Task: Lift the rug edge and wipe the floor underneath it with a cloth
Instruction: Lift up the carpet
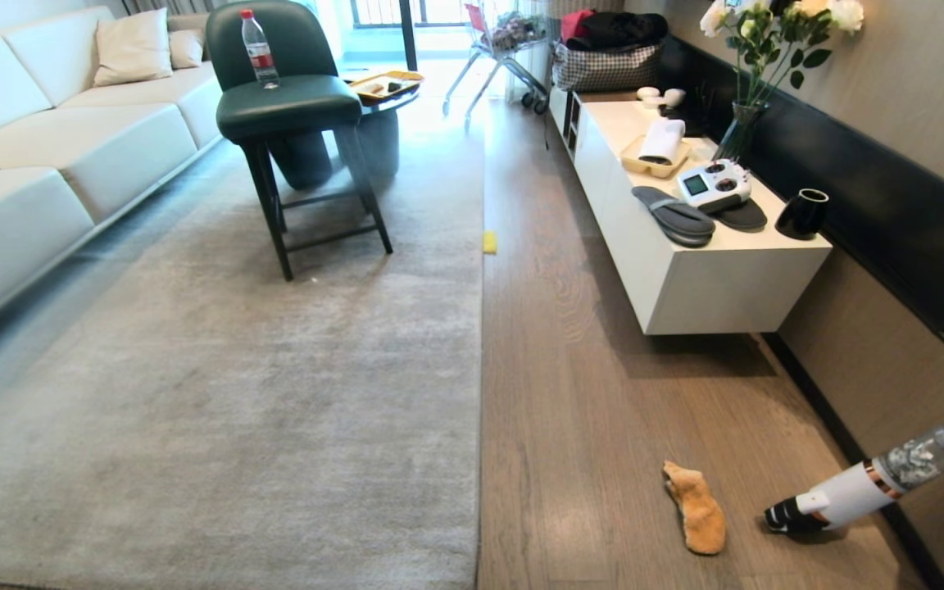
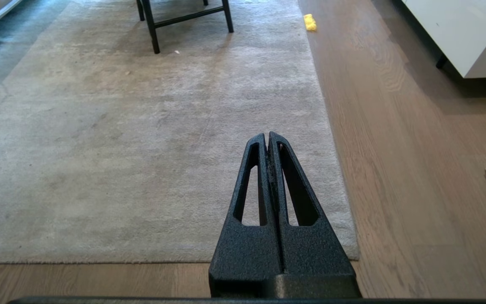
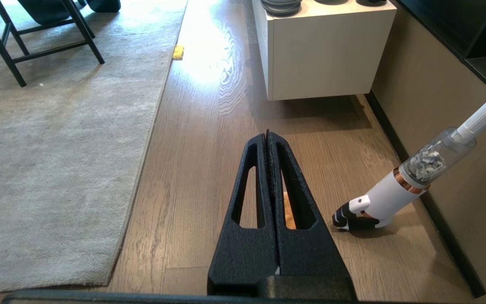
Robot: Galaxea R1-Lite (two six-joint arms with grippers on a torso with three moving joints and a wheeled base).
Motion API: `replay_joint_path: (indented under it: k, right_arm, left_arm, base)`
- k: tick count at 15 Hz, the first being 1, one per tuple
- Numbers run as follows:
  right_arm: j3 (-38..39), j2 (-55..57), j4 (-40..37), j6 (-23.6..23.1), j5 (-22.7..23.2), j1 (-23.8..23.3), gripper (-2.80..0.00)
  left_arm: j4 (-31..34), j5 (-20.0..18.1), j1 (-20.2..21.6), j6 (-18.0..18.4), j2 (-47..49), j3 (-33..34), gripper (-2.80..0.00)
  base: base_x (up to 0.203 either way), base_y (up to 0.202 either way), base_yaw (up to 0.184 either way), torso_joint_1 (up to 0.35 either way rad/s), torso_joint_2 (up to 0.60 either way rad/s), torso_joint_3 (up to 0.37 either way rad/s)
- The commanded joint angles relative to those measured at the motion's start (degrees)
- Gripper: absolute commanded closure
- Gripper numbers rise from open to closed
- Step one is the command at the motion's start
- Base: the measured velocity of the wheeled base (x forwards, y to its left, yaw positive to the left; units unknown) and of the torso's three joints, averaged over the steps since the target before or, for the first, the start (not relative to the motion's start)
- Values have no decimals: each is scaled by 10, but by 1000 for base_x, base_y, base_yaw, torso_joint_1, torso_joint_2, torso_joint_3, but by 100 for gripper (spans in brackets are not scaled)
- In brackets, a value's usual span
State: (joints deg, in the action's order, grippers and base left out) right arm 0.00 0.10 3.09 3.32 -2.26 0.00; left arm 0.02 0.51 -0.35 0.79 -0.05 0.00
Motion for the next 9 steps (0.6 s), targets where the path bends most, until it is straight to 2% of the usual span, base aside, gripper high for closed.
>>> replay_joint_path:
  k: [1,7,9]
  right_arm:
    - [0,1,0,0,0,0,0]
    - [0,0,1,0,0,0,0]
    - [0,0,1,0,0,-1,0]
  left_arm:
    - [0,0,0,0,0,0,0]
    - [1,0,0,0,0,0,0]
    - [1,0,0,0,0,0,0]
  base:
    - [0,0,0,0,0,0]
    - [0,0,0,0,0,0]
    - [0,0,0,54,127,140]
